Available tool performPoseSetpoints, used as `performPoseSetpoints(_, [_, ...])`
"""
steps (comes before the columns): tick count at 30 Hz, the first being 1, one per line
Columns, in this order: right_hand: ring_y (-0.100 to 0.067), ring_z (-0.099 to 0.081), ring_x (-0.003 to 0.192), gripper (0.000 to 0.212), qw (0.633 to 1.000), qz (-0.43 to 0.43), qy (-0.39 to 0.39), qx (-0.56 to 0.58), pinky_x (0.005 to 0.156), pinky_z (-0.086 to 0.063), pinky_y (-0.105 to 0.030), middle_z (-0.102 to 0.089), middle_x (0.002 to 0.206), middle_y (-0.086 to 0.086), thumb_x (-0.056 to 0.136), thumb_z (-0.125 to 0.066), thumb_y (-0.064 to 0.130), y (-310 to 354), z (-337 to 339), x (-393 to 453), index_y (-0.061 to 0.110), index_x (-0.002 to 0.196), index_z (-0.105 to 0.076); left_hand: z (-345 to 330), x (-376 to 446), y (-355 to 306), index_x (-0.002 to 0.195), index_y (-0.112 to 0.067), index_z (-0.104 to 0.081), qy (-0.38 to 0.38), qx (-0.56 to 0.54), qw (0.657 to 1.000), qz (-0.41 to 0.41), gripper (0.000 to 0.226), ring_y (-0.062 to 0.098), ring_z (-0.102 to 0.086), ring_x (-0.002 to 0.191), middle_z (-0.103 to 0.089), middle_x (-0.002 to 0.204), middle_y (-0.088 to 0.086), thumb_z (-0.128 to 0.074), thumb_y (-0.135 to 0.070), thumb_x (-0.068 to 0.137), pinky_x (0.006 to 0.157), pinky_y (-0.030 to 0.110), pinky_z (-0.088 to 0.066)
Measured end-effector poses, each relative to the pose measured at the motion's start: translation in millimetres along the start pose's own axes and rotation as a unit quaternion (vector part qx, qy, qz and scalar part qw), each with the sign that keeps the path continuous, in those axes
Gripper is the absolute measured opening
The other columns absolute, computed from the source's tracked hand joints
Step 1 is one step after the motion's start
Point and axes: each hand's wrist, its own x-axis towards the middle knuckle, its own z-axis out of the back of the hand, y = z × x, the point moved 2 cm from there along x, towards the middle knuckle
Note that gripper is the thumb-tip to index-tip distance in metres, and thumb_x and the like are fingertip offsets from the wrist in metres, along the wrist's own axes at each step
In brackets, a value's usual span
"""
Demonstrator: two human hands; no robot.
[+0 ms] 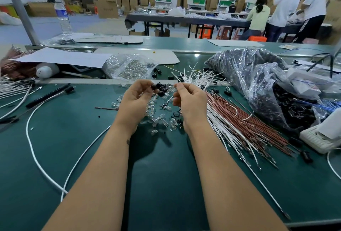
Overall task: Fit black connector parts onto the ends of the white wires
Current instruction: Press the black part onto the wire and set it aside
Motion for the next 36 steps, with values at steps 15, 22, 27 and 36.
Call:
performPoseSetpoints(15, [-0.011,-0.054,0.048,0.017,0.999,0.009,0.027,0.034,0.049,-0.049,-0.022,-0.060,0.059,-0.001,0.087,-0.063,0.003,4.0,-5.0,-4.6,0.012,0.072,-0.066,-0.2,-0.8,-11.3,0.086,-0.019,-0.054,0.036,-0.162,0.985,0.035,0.029,0.013,-0.062,0.093,-0.070,0.079,-0.003,-0.037,0.001,0.099,0.087,0.020,-0.041])
performPoseSetpoints(22, [-0.011,-0.055,0.051,0.009,0.998,0.025,0.043,0.036,0.051,-0.050,-0.022,-0.060,0.062,-0.003,0.090,-0.063,0.006,6.0,-4.7,-5.3,0.010,0.082,-0.067,-0.1,-1.4,-10.3,0.084,-0.021,-0.056,0.037,-0.135,0.989,0.040,0.029,0.013,-0.061,0.090,-0.070,0.078,-0.003,-0.039,-0.002,0.099,0.088,0.026,-0.039])
performPoseSetpoints(27, [-0.008,-0.058,0.058,0.008,0.995,0.030,0.091,0.003,0.062,-0.054,-0.023,-0.063,0.068,0.000,0.087,-0.069,0.011,3.8,-7.8,-5.5,0.006,0.093,-0.067,4.1,0.8,-7.0,0.091,-0.016,-0.061,-0.040,-0.045,0.998,0.008,0.021,0.010,-0.062,0.077,-0.067,0.077,0.000,-0.047,-0.001,0.097,0.076,0.020,-0.046])
performPoseSetpoints(36, [-0.008,-0.062,0.055,0.005,0.994,0.068,0.076,-0.046,0.058,-0.053,-0.022,-0.066,0.066,0.001,0.087,-0.069,0.012,-3.1,-11.5,-2.5,0.014,0.086,-0.065,-5.4,-2.2,-2.7,0.082,-0.012,-0.065,-0.024,0.099,0.995,0.002,0.007,0.012,-0.062,0.067,-0.068,0.073,0.008,-0.067,-0.009,0.088,0.069,0.028,-0.051])
